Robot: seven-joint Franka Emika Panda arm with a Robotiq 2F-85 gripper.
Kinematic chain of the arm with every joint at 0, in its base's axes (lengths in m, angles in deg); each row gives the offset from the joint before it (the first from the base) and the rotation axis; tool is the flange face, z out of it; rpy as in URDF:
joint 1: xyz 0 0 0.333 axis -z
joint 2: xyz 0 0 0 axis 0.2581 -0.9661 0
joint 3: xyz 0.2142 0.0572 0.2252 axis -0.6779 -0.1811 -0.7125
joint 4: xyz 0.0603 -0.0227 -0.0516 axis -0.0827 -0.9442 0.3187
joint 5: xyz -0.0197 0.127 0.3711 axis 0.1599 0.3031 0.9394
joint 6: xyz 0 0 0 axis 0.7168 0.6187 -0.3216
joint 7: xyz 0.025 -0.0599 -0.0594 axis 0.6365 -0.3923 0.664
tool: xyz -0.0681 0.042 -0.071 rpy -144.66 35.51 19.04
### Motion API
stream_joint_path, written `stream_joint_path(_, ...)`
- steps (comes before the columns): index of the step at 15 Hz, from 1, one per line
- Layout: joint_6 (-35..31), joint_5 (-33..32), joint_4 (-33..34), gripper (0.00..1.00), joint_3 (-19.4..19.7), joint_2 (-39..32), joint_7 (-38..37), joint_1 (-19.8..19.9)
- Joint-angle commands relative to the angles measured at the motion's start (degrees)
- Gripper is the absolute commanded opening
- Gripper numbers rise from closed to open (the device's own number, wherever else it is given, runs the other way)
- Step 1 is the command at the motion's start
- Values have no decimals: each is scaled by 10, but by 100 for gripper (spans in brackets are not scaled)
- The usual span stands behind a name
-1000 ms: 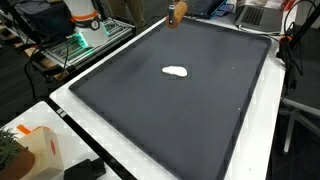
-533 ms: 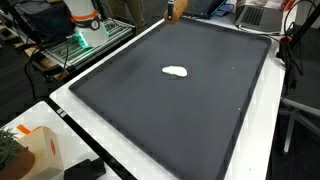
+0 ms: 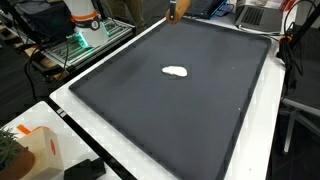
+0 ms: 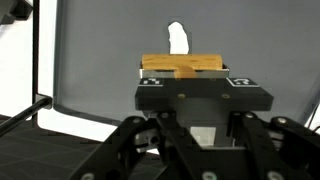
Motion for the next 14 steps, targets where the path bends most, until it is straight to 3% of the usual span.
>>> stream_joint_path(1,9,12,43,22,-1,-32,-41,1)
stream_joint_path(8,12,11,118,22,-8,-92,-85,-4)
stream_joint_path(9,2,4,89,22,-6,-75,-70,-3)
stream_joint_path(10,2,3,95,47,-7,-81,-70,-3)
stream_joint_path(13,2,3,94,47,-7,-84,-70,-3)
stream_joint_path(14,2,3,94,22,-7,-83,-70,-3)
